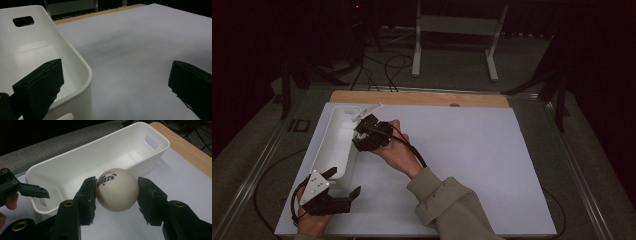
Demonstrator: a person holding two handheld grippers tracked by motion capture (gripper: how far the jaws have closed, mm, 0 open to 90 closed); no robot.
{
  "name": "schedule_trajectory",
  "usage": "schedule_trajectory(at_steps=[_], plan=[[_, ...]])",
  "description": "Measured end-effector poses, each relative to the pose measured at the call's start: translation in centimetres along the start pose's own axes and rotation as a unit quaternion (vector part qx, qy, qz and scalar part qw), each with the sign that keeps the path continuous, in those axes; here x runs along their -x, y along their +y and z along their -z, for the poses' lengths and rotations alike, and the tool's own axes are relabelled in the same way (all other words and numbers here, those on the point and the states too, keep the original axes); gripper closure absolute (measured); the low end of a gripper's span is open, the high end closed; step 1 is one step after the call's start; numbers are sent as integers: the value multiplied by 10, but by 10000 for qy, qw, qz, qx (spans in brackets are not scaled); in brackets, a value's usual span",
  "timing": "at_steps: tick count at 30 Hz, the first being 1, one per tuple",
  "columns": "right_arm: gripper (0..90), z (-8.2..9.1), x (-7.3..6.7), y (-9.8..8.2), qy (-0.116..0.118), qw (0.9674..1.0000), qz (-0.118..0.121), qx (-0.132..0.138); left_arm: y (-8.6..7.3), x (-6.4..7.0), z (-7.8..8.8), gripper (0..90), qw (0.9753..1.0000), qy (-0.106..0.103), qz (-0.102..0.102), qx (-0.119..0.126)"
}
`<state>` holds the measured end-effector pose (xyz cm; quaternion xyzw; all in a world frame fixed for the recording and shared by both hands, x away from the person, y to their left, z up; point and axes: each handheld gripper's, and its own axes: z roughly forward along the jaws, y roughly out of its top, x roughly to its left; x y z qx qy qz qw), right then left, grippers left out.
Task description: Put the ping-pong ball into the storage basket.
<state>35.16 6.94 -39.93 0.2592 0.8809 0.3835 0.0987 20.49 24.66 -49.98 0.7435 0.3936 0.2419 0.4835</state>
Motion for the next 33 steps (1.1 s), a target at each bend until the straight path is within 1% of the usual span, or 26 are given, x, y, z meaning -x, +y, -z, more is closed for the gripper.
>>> schedule_trajectory(at_steps=[14,16,21,26,33], plan=[[510,-7,0,3,58,10000,-34,58,0,0,-1,5,10000,-5,-15,-5],[510,-8,-1,4,114,9999,-3,90,0,0,-1,5,10000,-8,-14,-3],[510,-11,-3,7,138,9998,15,109,0,0,-1,5,10000,-12,-11,-3],[510,-15,-2,8,198,9997,1,143,0,0,-1,5,10000,-14,-9,1],[510,-18,-2,10,221,9996,-23,165,0,0,-1,5,10000,-17,-1,5]])
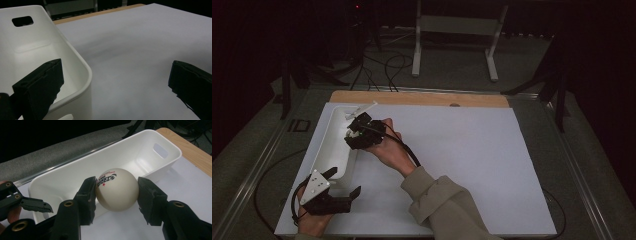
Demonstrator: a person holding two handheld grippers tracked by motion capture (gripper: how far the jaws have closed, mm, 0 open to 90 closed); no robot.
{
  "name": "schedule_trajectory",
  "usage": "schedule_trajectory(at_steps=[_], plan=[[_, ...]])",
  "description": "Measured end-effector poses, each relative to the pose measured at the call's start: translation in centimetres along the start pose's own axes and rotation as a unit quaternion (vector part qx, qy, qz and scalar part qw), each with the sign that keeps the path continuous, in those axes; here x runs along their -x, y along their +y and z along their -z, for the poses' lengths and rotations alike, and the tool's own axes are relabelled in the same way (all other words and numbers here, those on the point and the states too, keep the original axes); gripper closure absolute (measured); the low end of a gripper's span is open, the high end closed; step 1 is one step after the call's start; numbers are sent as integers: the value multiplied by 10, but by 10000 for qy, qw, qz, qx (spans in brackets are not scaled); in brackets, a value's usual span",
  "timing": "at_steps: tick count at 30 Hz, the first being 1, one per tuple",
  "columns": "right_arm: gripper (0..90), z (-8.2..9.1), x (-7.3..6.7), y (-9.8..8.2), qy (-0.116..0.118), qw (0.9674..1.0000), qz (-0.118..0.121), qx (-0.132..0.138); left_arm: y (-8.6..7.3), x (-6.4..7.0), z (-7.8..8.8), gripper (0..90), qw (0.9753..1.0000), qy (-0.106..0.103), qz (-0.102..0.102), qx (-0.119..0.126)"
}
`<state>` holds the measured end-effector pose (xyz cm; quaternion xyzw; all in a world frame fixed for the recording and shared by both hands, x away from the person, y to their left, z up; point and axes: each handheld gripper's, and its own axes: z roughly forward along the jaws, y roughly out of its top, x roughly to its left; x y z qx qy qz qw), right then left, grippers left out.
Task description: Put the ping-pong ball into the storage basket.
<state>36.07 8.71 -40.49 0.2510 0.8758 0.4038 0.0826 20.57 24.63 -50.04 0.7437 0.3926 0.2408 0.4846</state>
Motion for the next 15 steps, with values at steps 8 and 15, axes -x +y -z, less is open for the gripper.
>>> schedule_trajectory(at_steps=[8,15], plan=[[510,-5,-2,4,79,10000,14,21,0,0,0,5,10000,-2,3,0],[510,-8,-3,7,100,9999,13,35,0,0,0,5,10000,-3,3,0]])
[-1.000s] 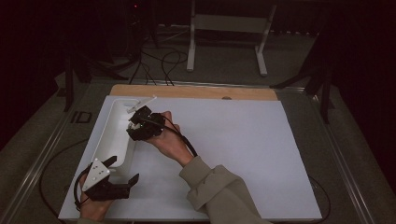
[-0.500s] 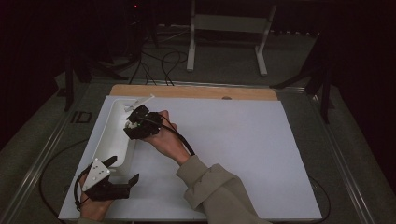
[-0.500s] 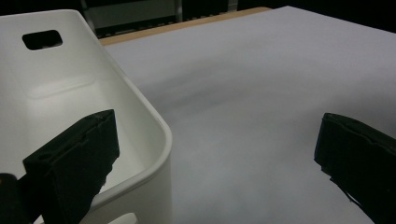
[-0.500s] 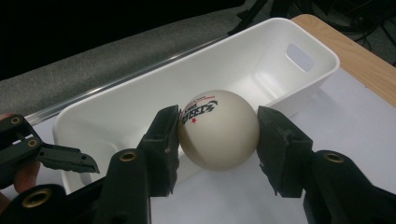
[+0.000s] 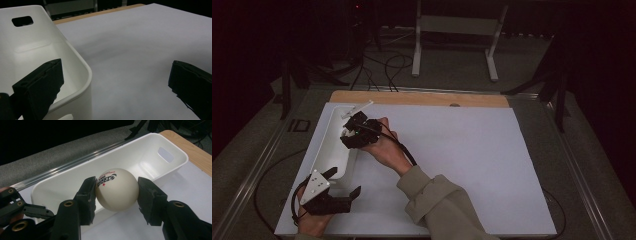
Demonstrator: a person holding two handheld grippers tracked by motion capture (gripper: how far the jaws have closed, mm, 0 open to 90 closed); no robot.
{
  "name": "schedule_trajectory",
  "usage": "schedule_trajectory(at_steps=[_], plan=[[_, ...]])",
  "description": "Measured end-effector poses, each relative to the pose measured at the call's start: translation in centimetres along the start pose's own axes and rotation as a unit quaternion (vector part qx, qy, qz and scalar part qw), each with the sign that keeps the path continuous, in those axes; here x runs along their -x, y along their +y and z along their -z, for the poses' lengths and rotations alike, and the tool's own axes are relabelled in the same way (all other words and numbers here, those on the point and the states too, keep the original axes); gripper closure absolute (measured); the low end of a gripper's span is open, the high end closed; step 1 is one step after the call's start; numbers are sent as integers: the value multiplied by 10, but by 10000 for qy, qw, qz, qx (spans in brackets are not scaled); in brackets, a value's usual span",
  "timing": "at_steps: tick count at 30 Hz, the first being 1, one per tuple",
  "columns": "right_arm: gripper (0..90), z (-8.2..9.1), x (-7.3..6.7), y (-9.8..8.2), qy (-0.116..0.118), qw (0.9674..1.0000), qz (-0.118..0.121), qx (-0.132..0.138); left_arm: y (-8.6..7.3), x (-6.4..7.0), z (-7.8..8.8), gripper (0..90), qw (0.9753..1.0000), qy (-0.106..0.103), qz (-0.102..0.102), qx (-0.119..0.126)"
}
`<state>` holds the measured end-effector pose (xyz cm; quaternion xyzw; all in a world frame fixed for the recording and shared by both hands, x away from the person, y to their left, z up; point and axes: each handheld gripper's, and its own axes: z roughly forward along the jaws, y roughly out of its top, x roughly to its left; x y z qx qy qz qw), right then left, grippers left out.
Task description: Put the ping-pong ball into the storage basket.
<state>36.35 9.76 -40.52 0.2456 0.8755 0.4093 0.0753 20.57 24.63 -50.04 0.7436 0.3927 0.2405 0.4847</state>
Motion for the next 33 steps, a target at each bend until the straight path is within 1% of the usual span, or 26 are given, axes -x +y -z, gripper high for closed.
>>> schedule_trajectory(at_steps=[2,7,19,33], plan=[[510,0,0,0,0,10000,0,0,0,0,0,5,10000,0,-1,-1],[510,-6,-7,2,65,10000,-4,12,0,0,0,5,10000,-5,-2,0],[509,-11,-12,6,74,10000,24,-12,0,-1,0,5,10000,-8,-6,-3],[509,-15,-11,6,106,9999,-84,-5,0,-1,0,5,10000,-9,2,0]])
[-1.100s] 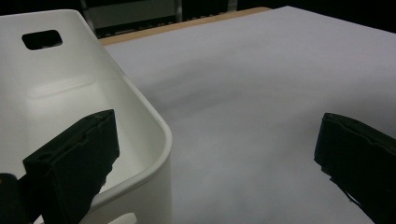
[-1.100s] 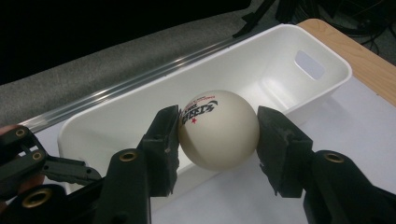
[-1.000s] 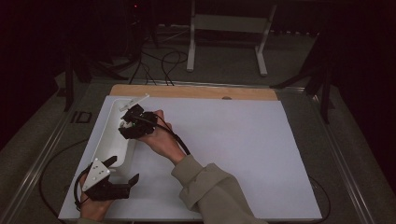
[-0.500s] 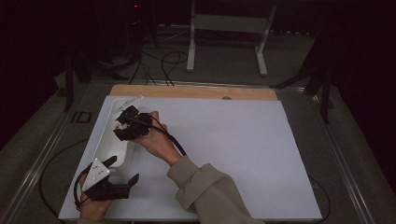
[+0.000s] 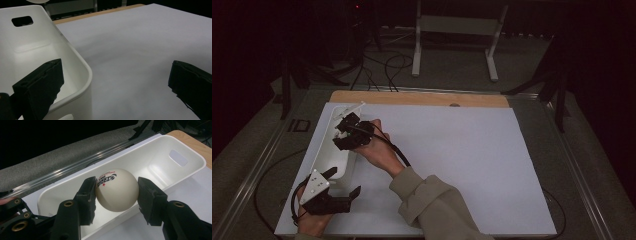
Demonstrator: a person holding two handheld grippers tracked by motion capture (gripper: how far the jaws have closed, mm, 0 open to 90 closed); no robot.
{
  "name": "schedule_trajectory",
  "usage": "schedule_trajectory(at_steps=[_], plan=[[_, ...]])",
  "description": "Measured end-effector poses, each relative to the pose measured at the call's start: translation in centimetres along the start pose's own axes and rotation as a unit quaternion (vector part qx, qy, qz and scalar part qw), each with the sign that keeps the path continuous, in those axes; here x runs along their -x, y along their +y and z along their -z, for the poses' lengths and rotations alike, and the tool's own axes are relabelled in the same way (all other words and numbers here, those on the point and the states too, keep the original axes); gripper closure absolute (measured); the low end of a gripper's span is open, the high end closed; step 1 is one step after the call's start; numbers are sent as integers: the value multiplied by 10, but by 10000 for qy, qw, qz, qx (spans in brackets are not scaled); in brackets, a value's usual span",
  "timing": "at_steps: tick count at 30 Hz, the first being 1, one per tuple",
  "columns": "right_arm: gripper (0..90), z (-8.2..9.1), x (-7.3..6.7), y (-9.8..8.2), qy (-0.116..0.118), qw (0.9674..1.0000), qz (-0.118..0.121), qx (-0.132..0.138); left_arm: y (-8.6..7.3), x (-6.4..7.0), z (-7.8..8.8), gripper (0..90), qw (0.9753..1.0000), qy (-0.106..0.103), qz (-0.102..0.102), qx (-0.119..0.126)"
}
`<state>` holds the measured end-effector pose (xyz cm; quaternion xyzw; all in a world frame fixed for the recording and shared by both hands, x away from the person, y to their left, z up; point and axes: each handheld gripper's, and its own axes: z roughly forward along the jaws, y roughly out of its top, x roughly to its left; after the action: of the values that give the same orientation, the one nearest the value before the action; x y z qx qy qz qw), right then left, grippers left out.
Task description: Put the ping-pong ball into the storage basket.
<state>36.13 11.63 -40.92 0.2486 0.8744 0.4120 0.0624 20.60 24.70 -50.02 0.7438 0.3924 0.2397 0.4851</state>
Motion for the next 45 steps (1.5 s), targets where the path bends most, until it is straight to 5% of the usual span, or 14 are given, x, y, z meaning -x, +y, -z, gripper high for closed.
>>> schedule_trajectory(at_steps=[12,16,20,45], plan=[[496,-5,-2,2,92,9999,-94,-37,0,0,0,5,10000,-5,-3,-7],[208,-6,-4,3,258,9995,-201,-7,0,0,0,5,10000,-7,-4,-5],[145,-6,-3,3,160,9997,-191,-8,0,0,0,5,10000,-7,-3,-7],[141,5,4,-4,20,9999,-83,-119,0,0,-1,5,10000,9,1,-14]])
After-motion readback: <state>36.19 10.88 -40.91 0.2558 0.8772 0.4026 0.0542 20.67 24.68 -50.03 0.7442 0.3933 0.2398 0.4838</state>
